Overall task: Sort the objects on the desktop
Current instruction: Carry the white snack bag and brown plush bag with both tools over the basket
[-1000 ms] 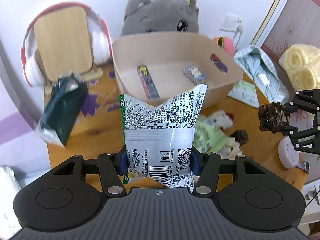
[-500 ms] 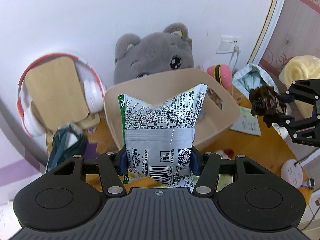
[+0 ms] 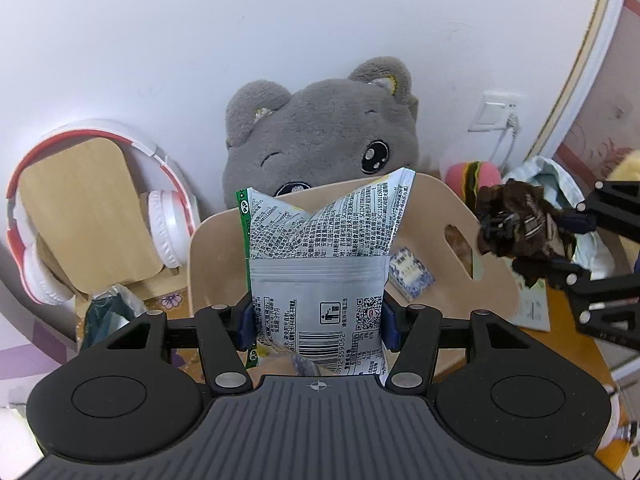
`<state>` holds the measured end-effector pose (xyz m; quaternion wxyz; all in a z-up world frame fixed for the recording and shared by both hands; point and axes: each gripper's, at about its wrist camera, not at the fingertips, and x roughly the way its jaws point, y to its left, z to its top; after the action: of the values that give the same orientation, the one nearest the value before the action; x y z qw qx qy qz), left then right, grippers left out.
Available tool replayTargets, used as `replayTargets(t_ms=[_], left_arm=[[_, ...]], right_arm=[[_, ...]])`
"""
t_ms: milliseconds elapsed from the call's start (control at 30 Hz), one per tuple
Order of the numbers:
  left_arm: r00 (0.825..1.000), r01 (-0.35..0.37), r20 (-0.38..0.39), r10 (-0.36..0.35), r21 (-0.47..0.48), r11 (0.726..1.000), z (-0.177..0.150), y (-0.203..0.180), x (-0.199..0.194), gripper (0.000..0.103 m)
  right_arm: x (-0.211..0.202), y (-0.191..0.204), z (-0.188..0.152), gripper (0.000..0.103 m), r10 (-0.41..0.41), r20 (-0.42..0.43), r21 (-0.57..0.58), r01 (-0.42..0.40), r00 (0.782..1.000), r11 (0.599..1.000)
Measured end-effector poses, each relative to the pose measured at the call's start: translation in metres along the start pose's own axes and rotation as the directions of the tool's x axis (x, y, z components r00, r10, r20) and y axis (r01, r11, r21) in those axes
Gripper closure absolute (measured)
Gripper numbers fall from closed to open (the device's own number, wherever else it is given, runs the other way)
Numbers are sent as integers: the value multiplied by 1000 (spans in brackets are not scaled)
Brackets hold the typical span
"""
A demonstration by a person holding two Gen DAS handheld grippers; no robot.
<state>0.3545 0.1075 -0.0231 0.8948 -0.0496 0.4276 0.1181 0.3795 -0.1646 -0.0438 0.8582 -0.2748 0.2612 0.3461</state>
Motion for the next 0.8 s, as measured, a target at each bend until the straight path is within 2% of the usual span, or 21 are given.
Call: replayTargets(t_ms=[133, 367, 533, 800], left_arm=[[999, -37, -18, 36, -9, 999, 5, -2, 19, 45], [985, -149, -102, 137, -112, 983, 3, 2, 60, 45], [973, -178, -172, 156, -117, 977, -4, 3, 86, 45], [959, -184, -234, 160, -85, 979, -20, -2, 108, 41]], right_arm=[[21, -3, 6, 69, 15, -9, 7, -15, 1000, 1000], [61, -12, 8, 69, 34, -38, 83, -31, 999, 996], [91, -7, 1, 69, 56, -109, 109, -44, 992, 993], [126, 3, -13, 68, 73, -231, 106, -50, 970, 993]])
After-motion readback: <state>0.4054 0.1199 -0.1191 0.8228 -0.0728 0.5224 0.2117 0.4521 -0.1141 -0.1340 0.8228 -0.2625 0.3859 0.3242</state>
